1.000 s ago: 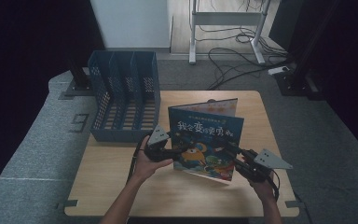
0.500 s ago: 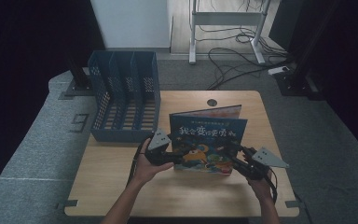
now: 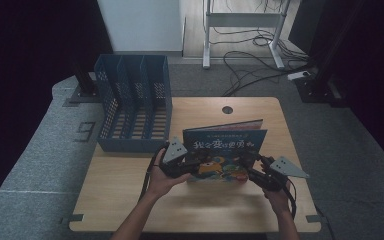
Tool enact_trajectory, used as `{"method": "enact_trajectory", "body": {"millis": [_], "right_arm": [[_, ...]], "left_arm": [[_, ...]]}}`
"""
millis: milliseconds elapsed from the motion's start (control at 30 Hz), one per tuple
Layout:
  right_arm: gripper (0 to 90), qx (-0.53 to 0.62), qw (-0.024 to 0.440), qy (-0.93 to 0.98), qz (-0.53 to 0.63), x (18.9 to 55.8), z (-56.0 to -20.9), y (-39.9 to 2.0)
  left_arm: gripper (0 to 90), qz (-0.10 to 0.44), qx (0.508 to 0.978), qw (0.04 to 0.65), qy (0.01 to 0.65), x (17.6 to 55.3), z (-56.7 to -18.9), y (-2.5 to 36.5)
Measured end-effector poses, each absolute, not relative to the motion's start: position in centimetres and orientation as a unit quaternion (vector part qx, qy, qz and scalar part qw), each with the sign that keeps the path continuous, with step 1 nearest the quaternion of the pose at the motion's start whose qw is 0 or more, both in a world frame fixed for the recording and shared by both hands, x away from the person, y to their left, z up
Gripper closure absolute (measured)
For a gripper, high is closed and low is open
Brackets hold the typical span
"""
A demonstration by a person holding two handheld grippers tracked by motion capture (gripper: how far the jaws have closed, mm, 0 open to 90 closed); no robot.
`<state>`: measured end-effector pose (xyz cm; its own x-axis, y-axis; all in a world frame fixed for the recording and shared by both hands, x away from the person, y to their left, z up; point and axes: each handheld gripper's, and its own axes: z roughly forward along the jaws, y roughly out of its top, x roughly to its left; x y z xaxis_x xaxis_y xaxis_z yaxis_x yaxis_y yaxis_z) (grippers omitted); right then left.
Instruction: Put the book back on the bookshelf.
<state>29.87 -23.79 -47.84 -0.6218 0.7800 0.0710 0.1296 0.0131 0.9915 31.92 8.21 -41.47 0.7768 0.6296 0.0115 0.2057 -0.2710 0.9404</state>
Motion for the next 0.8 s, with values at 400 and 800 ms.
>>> {"method": "enact_trajectory", "body": {"millis": [400,800], "right_arm": [[42.7,0.377,0.267,0.647,0.606,30.2,-47.9,-23.7],[43.5,0.408,0.26,0.634,0.603,30.8,-48.5,-23.7]], "left_arm": [[50.4,0.194,0.771,0.545,0.268,31.2,-41.6,8.3],[49.9,0.209,0.767,0.544,0.268,31.0,-41.7,7.3]]}}
